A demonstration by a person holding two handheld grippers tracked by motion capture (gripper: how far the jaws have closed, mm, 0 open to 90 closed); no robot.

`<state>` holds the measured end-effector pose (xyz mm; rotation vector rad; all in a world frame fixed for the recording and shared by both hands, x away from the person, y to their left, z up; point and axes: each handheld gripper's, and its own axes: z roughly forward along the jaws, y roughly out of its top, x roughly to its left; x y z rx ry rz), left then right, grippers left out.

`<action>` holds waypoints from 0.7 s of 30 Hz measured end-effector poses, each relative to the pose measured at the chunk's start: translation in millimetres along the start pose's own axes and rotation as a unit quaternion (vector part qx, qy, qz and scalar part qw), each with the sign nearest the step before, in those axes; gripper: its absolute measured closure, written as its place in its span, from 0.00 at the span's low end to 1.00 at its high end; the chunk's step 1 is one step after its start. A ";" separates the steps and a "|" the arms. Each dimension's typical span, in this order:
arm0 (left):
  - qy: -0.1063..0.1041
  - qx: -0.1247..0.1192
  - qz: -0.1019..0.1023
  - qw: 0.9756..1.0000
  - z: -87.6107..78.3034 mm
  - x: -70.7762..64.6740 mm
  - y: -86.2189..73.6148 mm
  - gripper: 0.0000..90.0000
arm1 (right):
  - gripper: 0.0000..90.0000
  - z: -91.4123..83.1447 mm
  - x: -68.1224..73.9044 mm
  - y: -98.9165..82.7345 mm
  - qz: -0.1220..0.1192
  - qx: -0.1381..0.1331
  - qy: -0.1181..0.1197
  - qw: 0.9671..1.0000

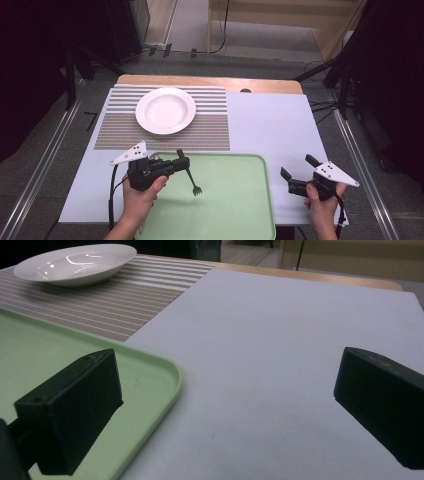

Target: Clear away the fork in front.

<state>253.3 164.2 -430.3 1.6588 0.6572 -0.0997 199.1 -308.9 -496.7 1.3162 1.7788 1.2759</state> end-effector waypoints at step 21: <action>-0.024 0.032 -0.033 0.999 -6.9 7.7 -15.9 0.97 | 0.00 -17.0 -20.2 -5.5 0.021 -0.023 -0.028 0.999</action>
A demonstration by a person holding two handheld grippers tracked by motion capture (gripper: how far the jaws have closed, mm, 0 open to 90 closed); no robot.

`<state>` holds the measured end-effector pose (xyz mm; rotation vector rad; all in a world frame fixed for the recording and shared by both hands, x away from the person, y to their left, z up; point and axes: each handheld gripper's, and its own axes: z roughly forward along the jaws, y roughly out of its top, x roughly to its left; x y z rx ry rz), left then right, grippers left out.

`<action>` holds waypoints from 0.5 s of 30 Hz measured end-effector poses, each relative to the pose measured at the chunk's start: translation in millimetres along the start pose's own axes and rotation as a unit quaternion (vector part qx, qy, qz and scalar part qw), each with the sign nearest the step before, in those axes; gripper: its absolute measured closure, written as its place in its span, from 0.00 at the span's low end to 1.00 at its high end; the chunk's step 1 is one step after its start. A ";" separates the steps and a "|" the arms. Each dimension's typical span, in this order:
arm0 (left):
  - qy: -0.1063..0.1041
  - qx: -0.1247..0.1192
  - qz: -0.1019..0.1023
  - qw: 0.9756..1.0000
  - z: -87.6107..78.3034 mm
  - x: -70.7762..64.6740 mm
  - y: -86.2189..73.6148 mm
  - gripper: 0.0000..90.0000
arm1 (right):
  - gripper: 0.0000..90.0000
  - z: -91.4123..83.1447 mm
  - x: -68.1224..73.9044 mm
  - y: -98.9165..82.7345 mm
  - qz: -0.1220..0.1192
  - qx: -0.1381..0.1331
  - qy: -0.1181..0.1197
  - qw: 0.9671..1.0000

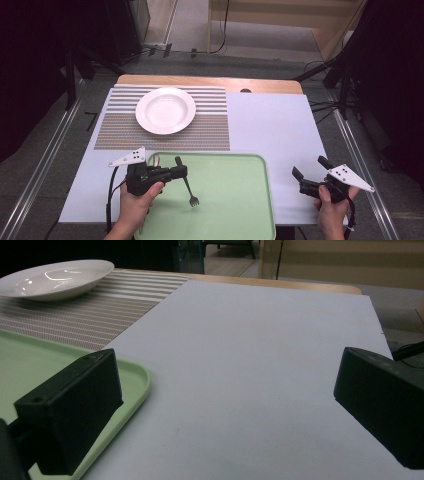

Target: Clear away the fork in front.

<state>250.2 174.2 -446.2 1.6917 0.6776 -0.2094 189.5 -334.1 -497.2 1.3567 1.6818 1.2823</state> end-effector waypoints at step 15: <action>0.053 -0.004 -0.008 0.999 -0.5 17.2 -1.4 0.92 | 0.00 4.0 0.4 -2.4 -0.002 0.006 0.003 1.000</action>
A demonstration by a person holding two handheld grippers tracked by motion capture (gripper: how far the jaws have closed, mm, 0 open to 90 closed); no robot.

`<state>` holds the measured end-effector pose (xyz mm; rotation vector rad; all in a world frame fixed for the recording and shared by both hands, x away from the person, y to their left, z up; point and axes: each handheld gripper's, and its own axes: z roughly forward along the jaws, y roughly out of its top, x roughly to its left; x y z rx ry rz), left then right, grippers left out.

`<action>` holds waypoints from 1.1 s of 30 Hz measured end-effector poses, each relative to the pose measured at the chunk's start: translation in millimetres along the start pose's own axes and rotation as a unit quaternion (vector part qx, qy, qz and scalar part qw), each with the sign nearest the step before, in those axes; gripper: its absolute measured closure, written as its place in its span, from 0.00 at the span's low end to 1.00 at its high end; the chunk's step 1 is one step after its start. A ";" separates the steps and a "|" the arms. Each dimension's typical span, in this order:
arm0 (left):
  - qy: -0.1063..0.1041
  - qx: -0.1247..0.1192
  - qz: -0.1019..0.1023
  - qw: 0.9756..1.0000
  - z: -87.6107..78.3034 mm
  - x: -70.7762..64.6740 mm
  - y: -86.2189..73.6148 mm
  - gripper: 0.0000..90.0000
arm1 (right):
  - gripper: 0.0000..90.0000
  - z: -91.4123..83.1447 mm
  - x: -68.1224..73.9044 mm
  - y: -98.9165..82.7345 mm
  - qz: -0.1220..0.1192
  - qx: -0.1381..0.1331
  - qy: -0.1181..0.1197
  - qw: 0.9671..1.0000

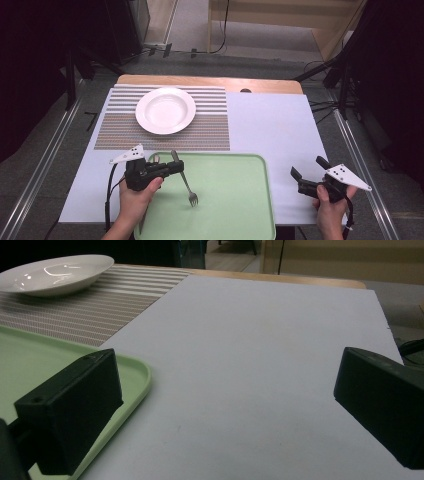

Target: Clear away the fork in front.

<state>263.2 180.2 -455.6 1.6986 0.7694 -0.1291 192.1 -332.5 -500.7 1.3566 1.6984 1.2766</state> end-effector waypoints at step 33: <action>0.195 0.134 -0.021 0.971 17.7 28.4 -12.0 0.72 | 0.00 3.9 -3.1 -4.9 -0.004 0.007 0.006 1.000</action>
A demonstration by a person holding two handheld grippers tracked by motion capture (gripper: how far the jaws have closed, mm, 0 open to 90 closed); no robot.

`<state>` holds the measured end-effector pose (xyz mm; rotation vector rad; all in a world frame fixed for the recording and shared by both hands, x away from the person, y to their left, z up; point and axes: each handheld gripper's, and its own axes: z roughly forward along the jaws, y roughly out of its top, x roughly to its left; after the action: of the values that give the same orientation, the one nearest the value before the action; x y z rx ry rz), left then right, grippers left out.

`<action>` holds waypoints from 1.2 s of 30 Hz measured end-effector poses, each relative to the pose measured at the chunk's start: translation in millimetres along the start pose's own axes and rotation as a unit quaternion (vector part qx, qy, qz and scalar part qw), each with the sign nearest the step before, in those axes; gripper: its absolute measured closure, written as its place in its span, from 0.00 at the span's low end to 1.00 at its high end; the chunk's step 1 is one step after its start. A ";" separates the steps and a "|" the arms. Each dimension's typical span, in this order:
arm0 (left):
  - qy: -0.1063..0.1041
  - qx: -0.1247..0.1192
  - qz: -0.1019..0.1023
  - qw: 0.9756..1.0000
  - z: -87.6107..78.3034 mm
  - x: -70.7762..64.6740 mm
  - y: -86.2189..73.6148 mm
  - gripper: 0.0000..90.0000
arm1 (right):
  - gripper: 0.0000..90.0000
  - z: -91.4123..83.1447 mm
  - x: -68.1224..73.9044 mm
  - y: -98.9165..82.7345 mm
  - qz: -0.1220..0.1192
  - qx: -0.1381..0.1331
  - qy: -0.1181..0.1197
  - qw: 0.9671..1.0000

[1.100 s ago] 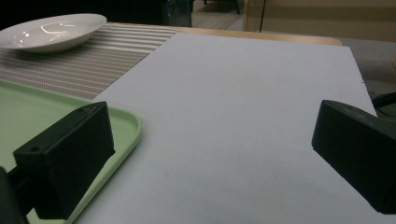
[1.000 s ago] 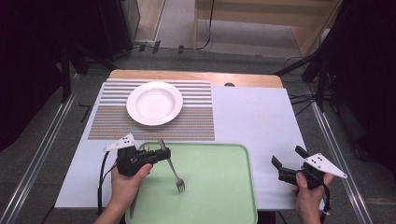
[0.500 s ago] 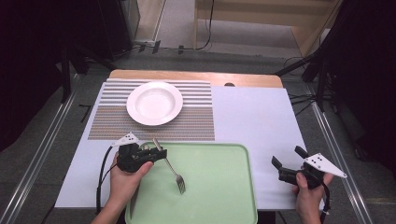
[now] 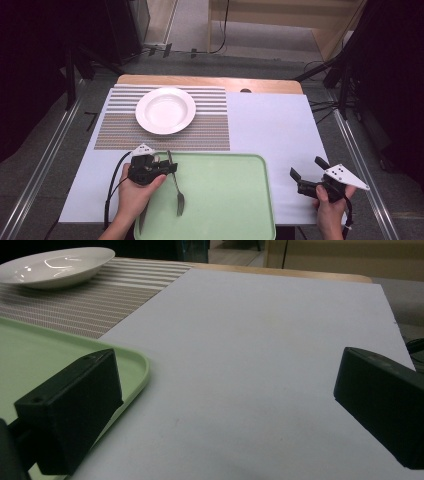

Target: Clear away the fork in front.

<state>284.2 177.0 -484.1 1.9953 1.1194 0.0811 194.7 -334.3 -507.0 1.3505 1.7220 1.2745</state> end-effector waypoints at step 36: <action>-0.033 0.007 0.026 0.999 -37.9 -28.0 -57.2 1.00 | 0.00 0.4 -1.7 -1.2 -0.008 0.000 0.001 1.000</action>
<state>212.6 195.3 -489.5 2.0257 1.0285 0.0356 195.2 -335.9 -508.4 1.3325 1.7315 1.2668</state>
